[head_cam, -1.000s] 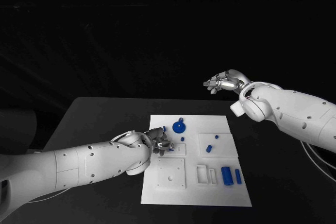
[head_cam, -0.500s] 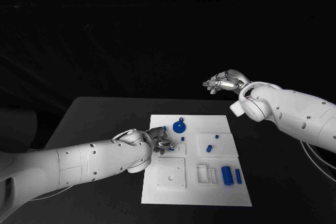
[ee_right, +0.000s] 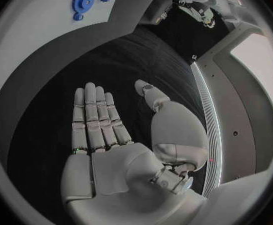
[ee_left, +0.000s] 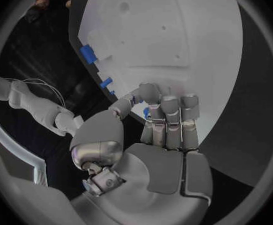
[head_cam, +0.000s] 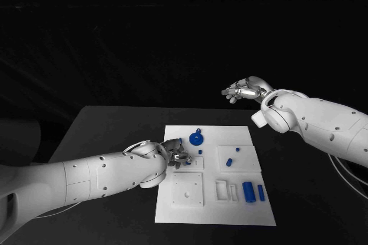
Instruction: Assemble the parts on the task board
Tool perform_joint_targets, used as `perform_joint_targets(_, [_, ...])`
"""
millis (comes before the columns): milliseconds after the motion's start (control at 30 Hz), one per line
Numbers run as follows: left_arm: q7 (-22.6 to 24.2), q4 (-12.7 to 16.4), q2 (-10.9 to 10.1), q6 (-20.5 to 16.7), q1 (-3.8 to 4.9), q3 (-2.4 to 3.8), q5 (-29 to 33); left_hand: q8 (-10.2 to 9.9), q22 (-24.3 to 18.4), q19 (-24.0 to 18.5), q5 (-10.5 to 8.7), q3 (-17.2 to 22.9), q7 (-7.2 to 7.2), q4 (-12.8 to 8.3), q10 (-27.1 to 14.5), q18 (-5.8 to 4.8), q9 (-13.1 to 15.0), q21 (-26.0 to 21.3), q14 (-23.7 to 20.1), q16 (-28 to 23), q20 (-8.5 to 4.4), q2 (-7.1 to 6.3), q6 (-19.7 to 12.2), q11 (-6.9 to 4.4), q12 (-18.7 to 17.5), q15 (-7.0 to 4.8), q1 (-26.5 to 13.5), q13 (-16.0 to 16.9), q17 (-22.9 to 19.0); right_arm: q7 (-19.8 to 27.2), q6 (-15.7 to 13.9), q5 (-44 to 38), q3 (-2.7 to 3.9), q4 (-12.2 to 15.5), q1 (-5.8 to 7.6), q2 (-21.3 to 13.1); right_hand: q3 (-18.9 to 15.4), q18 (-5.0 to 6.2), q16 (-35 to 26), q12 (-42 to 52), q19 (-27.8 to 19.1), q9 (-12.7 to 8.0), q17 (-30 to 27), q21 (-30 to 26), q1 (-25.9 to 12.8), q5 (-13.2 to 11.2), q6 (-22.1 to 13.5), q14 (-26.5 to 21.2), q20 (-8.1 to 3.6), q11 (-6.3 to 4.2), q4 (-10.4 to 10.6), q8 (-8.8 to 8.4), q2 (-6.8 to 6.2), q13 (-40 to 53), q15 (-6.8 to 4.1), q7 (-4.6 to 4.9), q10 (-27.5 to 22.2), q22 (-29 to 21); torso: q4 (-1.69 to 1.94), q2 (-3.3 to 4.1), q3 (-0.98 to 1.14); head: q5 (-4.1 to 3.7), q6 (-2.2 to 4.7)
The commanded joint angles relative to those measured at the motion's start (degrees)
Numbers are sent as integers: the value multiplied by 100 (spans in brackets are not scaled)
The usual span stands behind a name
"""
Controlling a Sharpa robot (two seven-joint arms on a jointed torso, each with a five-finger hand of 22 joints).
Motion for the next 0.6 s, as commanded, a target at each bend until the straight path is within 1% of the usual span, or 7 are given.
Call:
perform_joint_targets(33, [33,43,61,274,-37,-24,64,27,12,52,63,34,-615,1,-73,23,1,-33,25,42,-705,2,1026,-104,51,-44,-64,16,9,23,96,-52,1,0,-2,6,-35,53,9,32,-9,-6,-8,-38,-39,30,-38,-50,20,29,-7,29,39,-11,8,20,-2,6,-2,0,-1,4,-5])
perform_joint_targets(333, [25,23,84,227,-36,-24,16,93,69,80,215,109,-637,-11,-99,40,55,0,24,150,-722,11,1037,-125,194,-60,-41,57,23,21,107,-52,1,-6,-3,17,-38,54,9,34,-11,-8,-10,-42,-42,30,-38,-54,23,30,-5,30,41,-17,10,20,-5,6,1,-1,3,2,-2])
perform_joint_targets(500, [29,23,90,217,-36,-23,4,107,82,86,240,122,-640,-11,-103,42,67,9,25,170,-724,28,1039,-132,221,-63,-35,62,24,19,113,-52,0,-10,-4,17,-40,54,9,35,-12,-9,-10,-44,-45,30,-37,-55,25,31,-4,31,43,-20,11,20,-5,6,-2,1,3,2,0])
perform_joint_targets(600, [33,24,98,209,-36,-23,4,115,90,89,254,128,-641,-10,-107,42,74,15,26,182,-725,39,1039,-137,237,-64,-36,65,24,17,116,-52,0,-13,-6,17,-41,54,10,35,-13,-10,-11,-46,-46,30,-37,-56,26,31,-4,31,43,-22,12,20,-6,6,-2,2,-2,-2,5])
